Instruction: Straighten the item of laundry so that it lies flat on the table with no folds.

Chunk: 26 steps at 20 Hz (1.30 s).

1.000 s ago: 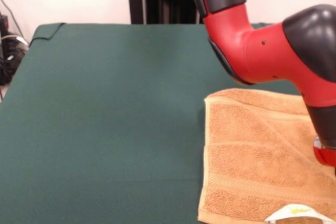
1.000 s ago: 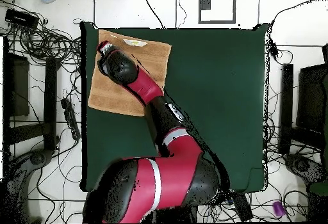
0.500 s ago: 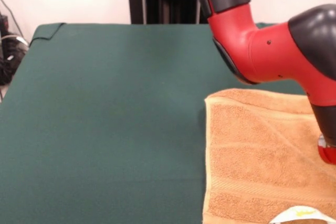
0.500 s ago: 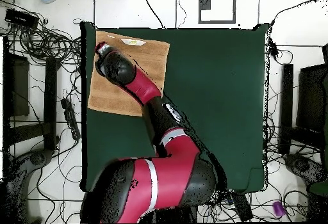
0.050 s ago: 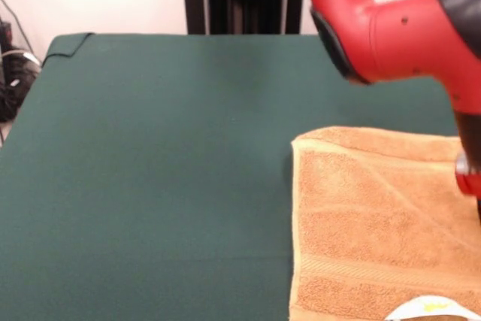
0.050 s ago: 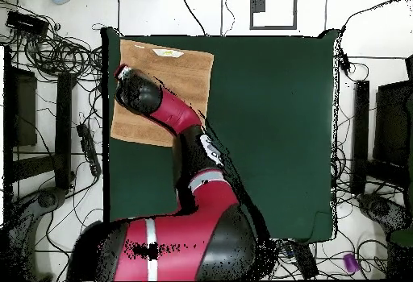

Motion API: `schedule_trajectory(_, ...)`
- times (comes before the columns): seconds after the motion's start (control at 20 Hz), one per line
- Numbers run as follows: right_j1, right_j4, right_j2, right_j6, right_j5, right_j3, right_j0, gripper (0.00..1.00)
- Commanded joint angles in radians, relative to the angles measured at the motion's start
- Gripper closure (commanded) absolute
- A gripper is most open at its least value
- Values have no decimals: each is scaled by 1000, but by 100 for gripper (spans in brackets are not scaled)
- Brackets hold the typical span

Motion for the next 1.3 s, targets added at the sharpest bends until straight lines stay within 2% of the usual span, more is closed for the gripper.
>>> schedule_trajectory(0.05,-164,-54,-144,253,373,190,16,0)
schedule_trajectory(0.15,-204,-84,-147,214,444,210,-14,0)
schedule_trajectory(0.6,-288,-125,-144,167,505,269,-60,0)
schedule_trajectory(0.95,-226,-218,-181,106,402,241,-87,0)
schedule_trajectory(1.3,-167,-283,-164,72,281,226,-120,0)
